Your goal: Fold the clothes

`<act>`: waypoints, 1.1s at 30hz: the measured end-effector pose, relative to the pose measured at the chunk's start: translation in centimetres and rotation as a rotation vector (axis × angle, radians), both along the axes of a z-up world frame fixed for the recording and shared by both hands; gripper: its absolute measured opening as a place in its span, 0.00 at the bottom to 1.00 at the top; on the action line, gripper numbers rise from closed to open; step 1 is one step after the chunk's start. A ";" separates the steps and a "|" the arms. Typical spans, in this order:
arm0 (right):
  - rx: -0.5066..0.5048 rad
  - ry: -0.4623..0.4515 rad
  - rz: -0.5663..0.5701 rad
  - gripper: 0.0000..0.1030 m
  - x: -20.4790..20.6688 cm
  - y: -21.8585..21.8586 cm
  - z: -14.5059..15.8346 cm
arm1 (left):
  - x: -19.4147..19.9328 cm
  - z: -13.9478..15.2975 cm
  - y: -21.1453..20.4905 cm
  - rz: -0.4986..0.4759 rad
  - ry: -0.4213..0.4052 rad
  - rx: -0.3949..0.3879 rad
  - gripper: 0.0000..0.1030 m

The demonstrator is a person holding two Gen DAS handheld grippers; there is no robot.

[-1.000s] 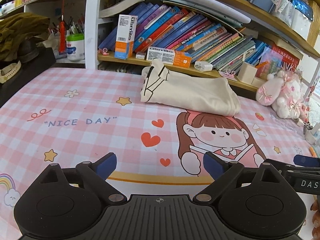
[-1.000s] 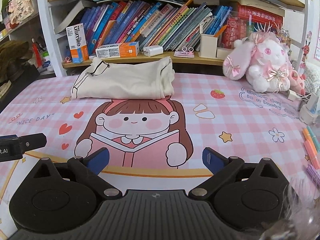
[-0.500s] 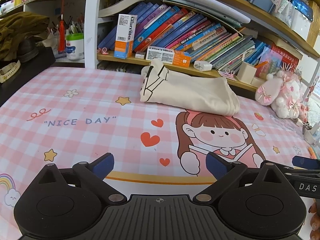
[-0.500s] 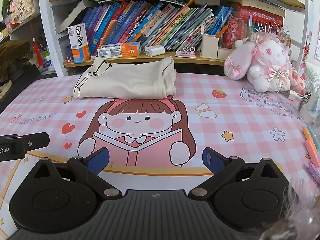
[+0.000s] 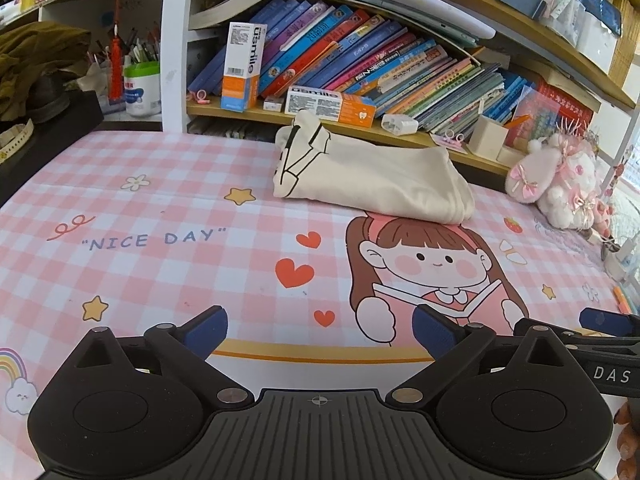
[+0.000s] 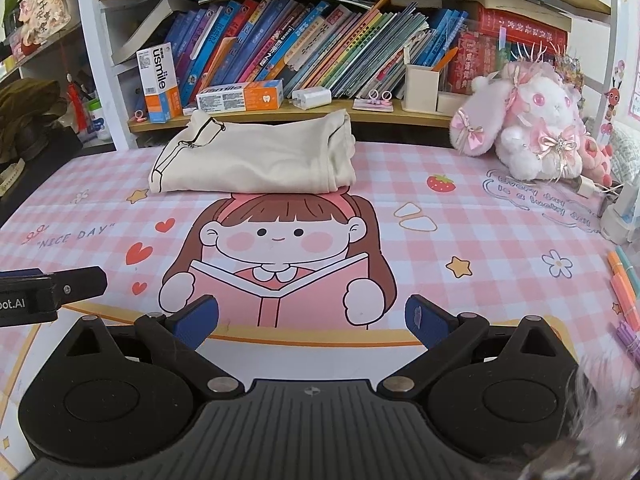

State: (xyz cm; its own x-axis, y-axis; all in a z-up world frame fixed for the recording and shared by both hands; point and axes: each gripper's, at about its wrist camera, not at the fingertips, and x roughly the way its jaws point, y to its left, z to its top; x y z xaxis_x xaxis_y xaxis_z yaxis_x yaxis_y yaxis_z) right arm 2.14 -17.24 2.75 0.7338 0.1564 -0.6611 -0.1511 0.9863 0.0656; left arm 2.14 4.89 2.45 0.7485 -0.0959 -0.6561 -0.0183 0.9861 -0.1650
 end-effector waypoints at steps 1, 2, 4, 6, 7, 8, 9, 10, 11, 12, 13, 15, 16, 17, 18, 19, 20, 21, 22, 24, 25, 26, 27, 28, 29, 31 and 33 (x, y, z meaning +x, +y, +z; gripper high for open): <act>0.000 0.000 0.001 0.98 0.0 0.0 0.0 | 0.0 0.0 0.0 0.000 0.001 0.001 0.97; 0.001 0.000 0.001 0.98 0.0 0.0 0.0 | 0.0 0.0 0.0 0.000 0.001 0.001 0.97; 0.001 0.000 0.001 0.98 0.0 0.1 0.0 | 0.0 0.0 -0.1 0.000 0.003 0.004 0.97; 0.003 -0.001 -0.001 0.99 -0.1 0.1 0.0 | 0.0 -0.1 -0.2 0.001 0.003 0.010 0.97; 0.005 -0.001 -0.003 0.99 -0.1 0.0 0.0 | 0.0 -0.1 -0.3 0.003 0.002 0.016 0.97; 0.007 -0.001 -0.004 0.99 0.0 0.0 0.0 | 0.0 -0.1 -0.3 0.004 -0.001 0.021 0.97; 0.008 0.000 -0.005 0.99 0.0 0.0 0.1 | 0.0 0.0 -0.4 0.005 -0.004 0.026 0.97; 0.009 -0.001 -0.006 0.99 0.0 0.0 0.1 | 0.0 0.0 -0.4 0.006 -0.007 0.031 0.97; 0.009 0.000 -0.006 0.99 0.0 0.0 0.1 | 0.0 0.0 -0.5 0.005 -0.009 0.035 0.97; 0.010 0.000 -0.007 0.99 0.0 -0.1 0.1 | 0.0 0.0 -0.5 0.003 -0.011 0.037 0.97; 0.010 0.000 -0.006 0.99 0.1 -0.1 0.1 | 0.0 0.0 -0.5 0.002 -0.011 0.038 0.97; 0.011 0.000 -0.007 0.99 0.1 -0.1 0.2 | 0.1 0.0 -0.6 -0.001 -0.012 0.038 0.97; 0.011 0.000 -0.008 0.99 0.1 -0.1 0.2 | 0.1 0.0 -0.6 -0.002 -0.013 0.037 0.97; 0.012 0.001 -0.009 0.99 0.1 -0.2 0.2 | 0.1 0.1 -0.6 -0.004 -0.013 0.037 0.97; 0.012 0.001 -0.010 0.99 0.1 -0.2 0.2 | 0.1 0.1 -0.7 -0.006 -0.014 0.037 0.97; 0.013 0.002 -0.011 0.99 0.1 -0.3 0.1 | 0.2 0.1 -0.7 -0.007 -0.014 0.038 0.97; 0.014 0.003 -0.013 0.99 0.1 -0.3 0.1 | 0.2 0.1 -0.7 -0.009 -0.014 0.039 0.97; 0.015 0.004 -0.015 0.99 0.1 -0.4 0.1 | 0.2 0.1 -0.8 -0.011 -0.014 0.040 0.98; 0.016 0.005 -0.016 0.99 0.1 -0.4 0.1 | 0.2 0.1 -0.8 -0.013 -0.013 0.041 0.98; 0.016 0.006 -0.017 0.99 0.2 -0.4 0.1 | 0.3 0.0 -0.9 -0.015 -0.012 0.043 0.98; 0.016 0.005 -0.017 0.99 0.2 -0.4 0.1 | 0.3 0.0 -1.0 -0.016 -0.012 0.044 0.98; 0.017 0.006 -0.016 0.99 0.2 -0.5 0.1 | 0.3 0.0 -1.0 -0.017 -0.013 0.044 0.98; 0.017 0.006 -0.016 0.99 0.2 -0.5 0.1 | 0.3 0.1 -1.0 -0.017 -0.013 0.045 0.98; 0.017 0.006 -0.015 0.99 0.2 -0.5 0.1 | 0.3 0.1 -1.1 -0.018 -0.013 0.045 0.98; 0.017 0.006 -0.014 0.99 0.2 -0.5 0.1 | 0.3 0.1 -1.1 -0.018 -0.013 0.045 0.98; 0.018 0.007 -0.016 0.99 0.1 -0.5 0.1 | 0.3 0.1 -1.2 -0.020 -0.013 0.047 0.98; 0.018 0.007 -0.017 0.99 0.1 -0.5 0.0 | 0.4 0.0 -1.2 -0.022 -0.013 0.049 0.98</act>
State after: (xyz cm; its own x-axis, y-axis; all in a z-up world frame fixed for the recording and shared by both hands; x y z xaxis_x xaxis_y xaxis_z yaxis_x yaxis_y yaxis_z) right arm 2.28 -17.76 2.80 0.7319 0.1564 -0.6633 -0.1341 0.9873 0.0848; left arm 2.49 3.70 2.49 0.7549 -0.0802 -0.6509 0.0054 0.9932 -0.1162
